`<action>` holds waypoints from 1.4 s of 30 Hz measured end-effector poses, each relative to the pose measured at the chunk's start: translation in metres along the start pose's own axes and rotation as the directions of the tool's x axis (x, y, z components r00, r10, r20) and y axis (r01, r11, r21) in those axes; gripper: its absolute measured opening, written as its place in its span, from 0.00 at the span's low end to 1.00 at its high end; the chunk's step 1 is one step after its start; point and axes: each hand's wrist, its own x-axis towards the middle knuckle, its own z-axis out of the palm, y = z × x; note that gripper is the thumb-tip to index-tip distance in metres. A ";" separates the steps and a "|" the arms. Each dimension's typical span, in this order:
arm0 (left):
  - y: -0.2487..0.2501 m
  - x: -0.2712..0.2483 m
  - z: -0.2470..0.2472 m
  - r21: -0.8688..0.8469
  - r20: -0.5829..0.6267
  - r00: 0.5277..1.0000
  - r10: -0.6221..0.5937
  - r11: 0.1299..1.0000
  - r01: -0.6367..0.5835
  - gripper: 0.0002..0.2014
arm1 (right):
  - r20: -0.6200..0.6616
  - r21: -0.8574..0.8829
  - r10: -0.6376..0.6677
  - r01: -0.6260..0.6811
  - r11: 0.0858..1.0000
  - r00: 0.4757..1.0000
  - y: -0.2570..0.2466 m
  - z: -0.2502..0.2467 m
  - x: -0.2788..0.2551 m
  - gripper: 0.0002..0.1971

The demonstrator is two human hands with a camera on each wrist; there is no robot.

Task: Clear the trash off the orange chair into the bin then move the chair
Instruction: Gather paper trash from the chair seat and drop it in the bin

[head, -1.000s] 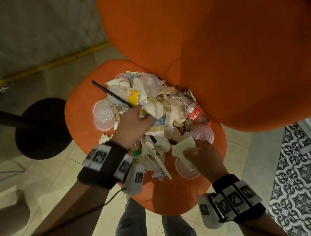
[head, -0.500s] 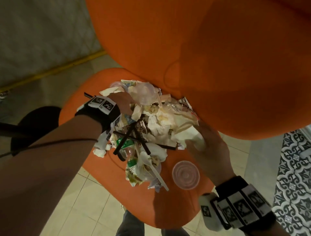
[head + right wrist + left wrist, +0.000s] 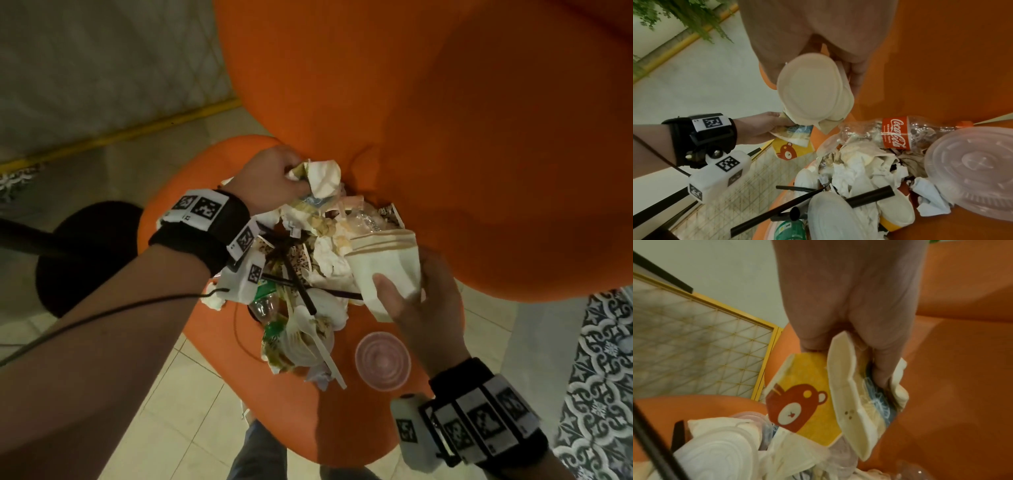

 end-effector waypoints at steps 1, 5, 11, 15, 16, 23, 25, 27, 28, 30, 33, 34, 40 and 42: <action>0.002 -0.005 -0.001 -0.060 -0.026 1.000 -0.008 0.998 0.006 0.12 | 0.003 0.008 -0.003 0.003 1.000 1.000 -0.001 0.002 0.000 0.19; 0.003 -0.030 -0.001 -0.206 -0.127 0.990 -0.066 0.978 0.039 0.06 | 0.014 0.001 0.002 -0.002 1.000 1.000 -0.016 0.009 0.000 0.17; -0.010 -0.110 -0.010 -0.463 -0.348 0.910 -0.224 0.885 0.040 0.11 | 0.134 0.260 0.028 -0.063 0.963 0.991 -0.045 0.051 0.000 0.18; -0.038 -0.187 -0.029 -0.544 -0.528 0.757 -0.386 0.838 0.048 0.12 | 0.249 0.277 -0.009 -0.062 0.959 0.969 -0.071 0.099 -0.017 0.20; -0.047 -0.207 -0.035 -0.552 -0.554 0.723 -0.412 0.832 0.052 0.09 | 0.271 0.268 -0.031 -0.045 0.962 0.962 -0.078 0.112 -0.022 0.21; -0.126 -0.370 -0.081 -0.582 -0.637 0.552 -0.539 0.805 0.115 0.14 | 0.568 0.138 -0.140 0.074 0.988 0.811 -0.139 0.236 -0.092 0.19; -0.157 -0.422 -0.097 -0.609 -0.633 0.514 -0.579 0.783 0.131 0.16 | 0.649 0.014 -0.154 0.191 0.982 0.745 -0.162 0.278 -0.123 0.22; -0.188 -0.475 -0.113 -0.669 -0.598 0.478 -0.644 0.729 0.145 0.18 | 0.695 0.060 -0.148 0.148 0.987 0.704 -0.177 0.326 -0.160 0.23; -0.204 -0.500 -0.122 -0.706 -0.571 0.462 -0.679 0.693 0.145 0.20 | 0.714 0.083 -0.118 0.085 0.993 0.690 -0.185 0.351 -0.179 0.23; -0.238 -0.544 -0.137 -0.758 -0.525 0.427 -0.736 0.633 0.158 0.24 | 0.750 0.076 -0.072 0.022 0.997 0.658 -0.197 0.400 -0.215 0.23; -0.289 -0.596 -0.150 -0.809 -0.472 0.347 -0.811 0.554 0.195 0.27 | 0.788 0.054 -0.056 0.022 0.998 0.613 -0.207 0.467 -0.254 0.22; -0.306 -0.610 -0.152 -0.827 -0.452 0.320 -0.832 0.526 0.198 0.26 | 0.791 0.040 -0.040 0.014 0.999 0.611 -0.211 0.489 -0.263 0.20; -0.395 -0.652 -0.159 -0.935 -0.296 0.113 -0.949 0.311 0.167 0.23 | 0.824 -0.058 0.064 -0.028 0.998 0.563 -0.222 0.604 -0.290 0.20; -0.428 -0.656 -0.157 -0.962 -0.231 0.040 -0.972 0.234 0.142 0.23 | 0.839 -0.102 0.105 -0.037 0.994 0.534 -0.223 0.639 -0.296 0.21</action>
